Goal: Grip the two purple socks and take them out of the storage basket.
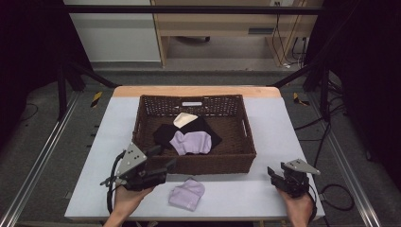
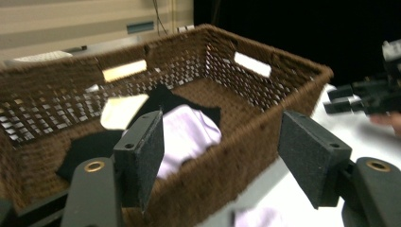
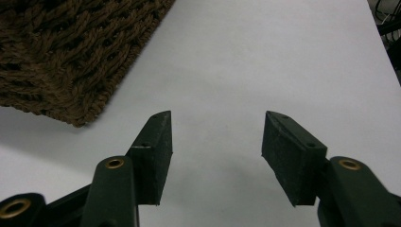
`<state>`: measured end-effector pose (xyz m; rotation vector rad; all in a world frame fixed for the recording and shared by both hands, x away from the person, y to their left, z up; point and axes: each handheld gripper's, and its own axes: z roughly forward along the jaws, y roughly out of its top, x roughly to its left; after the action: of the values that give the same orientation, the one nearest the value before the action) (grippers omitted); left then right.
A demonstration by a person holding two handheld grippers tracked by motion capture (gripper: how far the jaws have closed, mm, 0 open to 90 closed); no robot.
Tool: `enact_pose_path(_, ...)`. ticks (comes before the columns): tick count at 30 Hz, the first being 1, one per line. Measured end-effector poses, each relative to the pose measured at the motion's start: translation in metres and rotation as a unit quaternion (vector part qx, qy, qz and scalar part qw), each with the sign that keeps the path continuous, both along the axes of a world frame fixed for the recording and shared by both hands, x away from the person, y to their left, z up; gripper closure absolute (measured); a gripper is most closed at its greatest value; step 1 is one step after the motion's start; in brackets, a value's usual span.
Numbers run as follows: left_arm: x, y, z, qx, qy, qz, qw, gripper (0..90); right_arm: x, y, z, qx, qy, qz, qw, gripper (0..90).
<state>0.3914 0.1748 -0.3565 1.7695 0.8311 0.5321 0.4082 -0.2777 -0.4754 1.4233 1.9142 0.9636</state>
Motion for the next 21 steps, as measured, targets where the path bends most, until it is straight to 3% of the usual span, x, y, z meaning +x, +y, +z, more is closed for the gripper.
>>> enact_pose_path(12, 0.049, -0.009, 0.028, 0.007, -0.012, 0.032, 0.9994, 31.9, 0.001, 0.000, 0.000, 0.000, 0.000, 0.001, 1.0000, 44.2)
enact_pose_path(21, 0.094, -0.025, 0.027, 0.014, 0.002, 0.056, 0.9983, 35.3, 0.002, -0.001, 0.000, 0.001, 0.001, 0.001, 1.0000, 44.3)
